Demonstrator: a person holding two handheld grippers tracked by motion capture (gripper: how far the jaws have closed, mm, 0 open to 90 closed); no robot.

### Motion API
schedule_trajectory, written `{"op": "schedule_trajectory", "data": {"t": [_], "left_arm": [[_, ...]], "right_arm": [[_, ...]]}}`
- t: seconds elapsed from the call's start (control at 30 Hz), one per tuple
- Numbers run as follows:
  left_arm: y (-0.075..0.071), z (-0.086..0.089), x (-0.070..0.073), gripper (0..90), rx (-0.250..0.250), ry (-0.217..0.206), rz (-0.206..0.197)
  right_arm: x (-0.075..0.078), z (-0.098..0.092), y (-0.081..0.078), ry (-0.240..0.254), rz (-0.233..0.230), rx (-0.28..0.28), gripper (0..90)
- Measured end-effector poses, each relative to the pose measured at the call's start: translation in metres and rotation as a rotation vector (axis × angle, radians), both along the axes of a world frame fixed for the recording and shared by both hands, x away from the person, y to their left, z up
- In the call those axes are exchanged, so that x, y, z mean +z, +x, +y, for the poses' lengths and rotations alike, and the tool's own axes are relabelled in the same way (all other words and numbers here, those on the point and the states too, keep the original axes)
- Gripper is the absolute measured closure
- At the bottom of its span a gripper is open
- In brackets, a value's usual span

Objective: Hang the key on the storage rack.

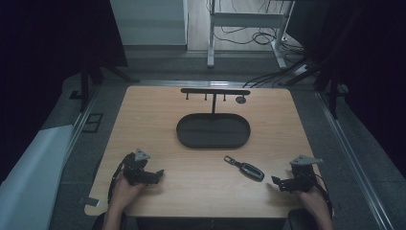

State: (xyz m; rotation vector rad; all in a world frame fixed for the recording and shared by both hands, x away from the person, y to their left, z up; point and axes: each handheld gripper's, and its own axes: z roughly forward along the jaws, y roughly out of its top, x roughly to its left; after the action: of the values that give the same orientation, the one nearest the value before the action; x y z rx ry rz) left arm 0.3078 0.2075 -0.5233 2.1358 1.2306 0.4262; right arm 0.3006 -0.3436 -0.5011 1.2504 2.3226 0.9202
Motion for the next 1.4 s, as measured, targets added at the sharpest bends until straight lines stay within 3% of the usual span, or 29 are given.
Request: {"op": "schedule_trajectory", "data": {"t": [0.2, 0.53, 0.8, 1.07, 1.1, 1.4], "left_arm": [[0.001, 0.000, 0.000, 0.0, 0.000, 0.001, 0.001], [0.001, 0.000, 0.000, 0.0, -0.003, 0.002, 0.001], [0.001, 0.000, 0.000, 0.0, -0.006, 0.004, 0.003], [0.002, 0.000, 0.000, 0.0, -0.009, 0.005, 0.004], [0.002, 0.000, 0.000, 0.0, -0.011, 0.005, 0.004], [0.003, -0.001, 0.000, 0.0, -0.017, 0.006, 0.004]], "right_arm": [[0.003, 0.004, -0.002, -0.022, 0.021, 0.047, 0.0], [0.011, 0.026, 0.005, -0.081, 0.111, 0.133, 0.0], [0.019, 0.043, 0.015, -0.161, 0.153, 0.195, 0.3], [0.028, 0.063, 0.030, -0.249, 0.224, 0.261, 3.4], [0.031, 0.069, 0.034, -0.293, 0.240, 0.293, 4.9], [0.035, 0.087, 0.046, -0.380, 0.325, 0.353, 8.2]]}}
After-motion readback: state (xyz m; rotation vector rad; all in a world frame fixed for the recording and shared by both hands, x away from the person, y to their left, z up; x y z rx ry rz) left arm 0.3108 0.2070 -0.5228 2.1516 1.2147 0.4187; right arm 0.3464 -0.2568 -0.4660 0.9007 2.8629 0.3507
